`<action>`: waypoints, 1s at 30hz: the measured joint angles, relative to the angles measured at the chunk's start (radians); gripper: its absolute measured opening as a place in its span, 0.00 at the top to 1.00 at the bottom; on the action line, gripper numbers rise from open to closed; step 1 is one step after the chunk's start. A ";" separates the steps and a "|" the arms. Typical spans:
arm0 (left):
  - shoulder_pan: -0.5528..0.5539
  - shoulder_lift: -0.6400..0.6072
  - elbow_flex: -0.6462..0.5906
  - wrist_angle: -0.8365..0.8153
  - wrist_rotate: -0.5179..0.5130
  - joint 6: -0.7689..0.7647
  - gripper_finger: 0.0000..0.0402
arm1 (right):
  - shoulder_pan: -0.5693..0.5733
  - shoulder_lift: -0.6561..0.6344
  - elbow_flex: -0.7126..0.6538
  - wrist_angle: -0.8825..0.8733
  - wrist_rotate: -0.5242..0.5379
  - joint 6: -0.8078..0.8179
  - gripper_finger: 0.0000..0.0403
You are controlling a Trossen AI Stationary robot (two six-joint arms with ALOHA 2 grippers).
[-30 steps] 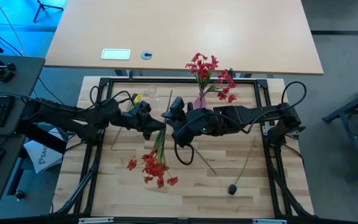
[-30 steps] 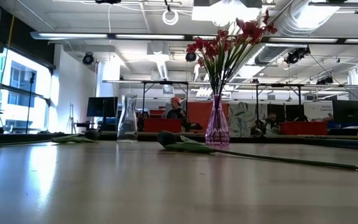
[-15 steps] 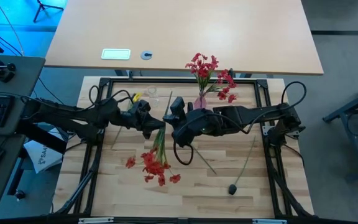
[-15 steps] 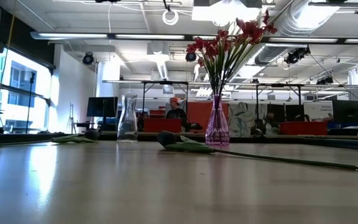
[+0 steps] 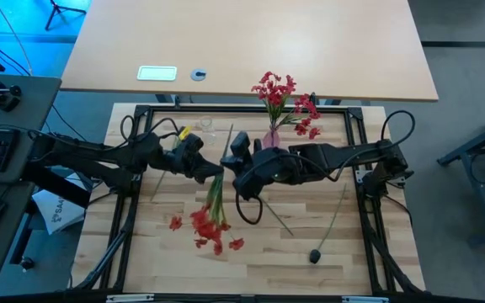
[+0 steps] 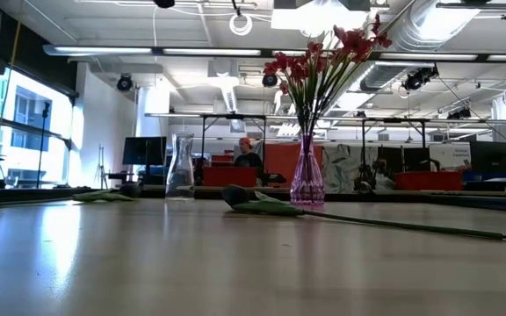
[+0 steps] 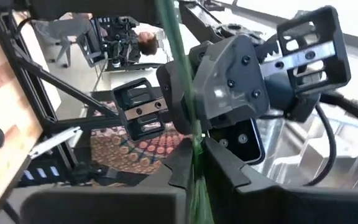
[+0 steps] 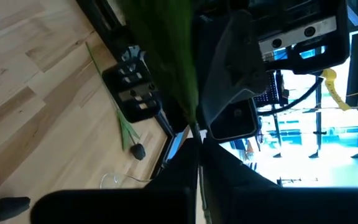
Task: Sort flowers into vase by color
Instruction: Put the red flowers into the purple vase
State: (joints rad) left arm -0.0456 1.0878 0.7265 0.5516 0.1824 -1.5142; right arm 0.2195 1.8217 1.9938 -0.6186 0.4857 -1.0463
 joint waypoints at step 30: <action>0.301 -0.171 -0.001 -0.124 0.224 0.286 0.56 | 0.054 -0.002 0.000 -0.049 0.114 0.187 1.00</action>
State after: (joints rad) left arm 0.2556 0.9171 0.7254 0.4277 0.4063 -1.2281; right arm 0.2736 1.8194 1.9942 -0.6673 0.5995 -0.8594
